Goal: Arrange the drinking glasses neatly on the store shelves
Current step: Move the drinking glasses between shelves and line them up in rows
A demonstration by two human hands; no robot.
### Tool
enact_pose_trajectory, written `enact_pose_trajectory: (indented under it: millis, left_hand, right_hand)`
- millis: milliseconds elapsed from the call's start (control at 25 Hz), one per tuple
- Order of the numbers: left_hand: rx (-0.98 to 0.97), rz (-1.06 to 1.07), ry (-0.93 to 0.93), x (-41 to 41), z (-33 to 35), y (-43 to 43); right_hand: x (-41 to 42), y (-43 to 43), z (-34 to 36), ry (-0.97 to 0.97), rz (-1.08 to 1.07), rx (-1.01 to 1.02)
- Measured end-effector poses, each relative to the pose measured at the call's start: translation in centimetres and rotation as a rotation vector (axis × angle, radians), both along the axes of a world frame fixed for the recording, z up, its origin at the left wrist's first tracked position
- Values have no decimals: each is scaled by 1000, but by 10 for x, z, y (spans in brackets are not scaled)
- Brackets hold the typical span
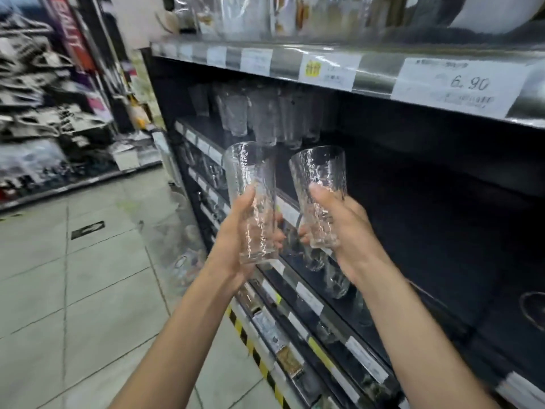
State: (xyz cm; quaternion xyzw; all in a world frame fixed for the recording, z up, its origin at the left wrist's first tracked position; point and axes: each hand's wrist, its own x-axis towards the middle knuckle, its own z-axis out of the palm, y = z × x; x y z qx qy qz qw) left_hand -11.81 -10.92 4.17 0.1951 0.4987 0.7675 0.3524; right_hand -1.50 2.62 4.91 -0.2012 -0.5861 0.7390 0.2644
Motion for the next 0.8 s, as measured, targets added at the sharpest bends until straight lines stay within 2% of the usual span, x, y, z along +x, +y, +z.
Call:
enact_pose_trajectory:
  millis: [400,560,800]
  left_hand:
    - [-13,519,77,-76,-23,-141]
    - [-20,620,82,-114,-25,-179]
    - [-35,672,109,-211,-34,-218]
  right_hand:
    - [-132,-103,-43,-14,292,-73]
    - [-192,-136,-52,-22,407,-130]
    - [-300,-179,-58,-34,483,-112]
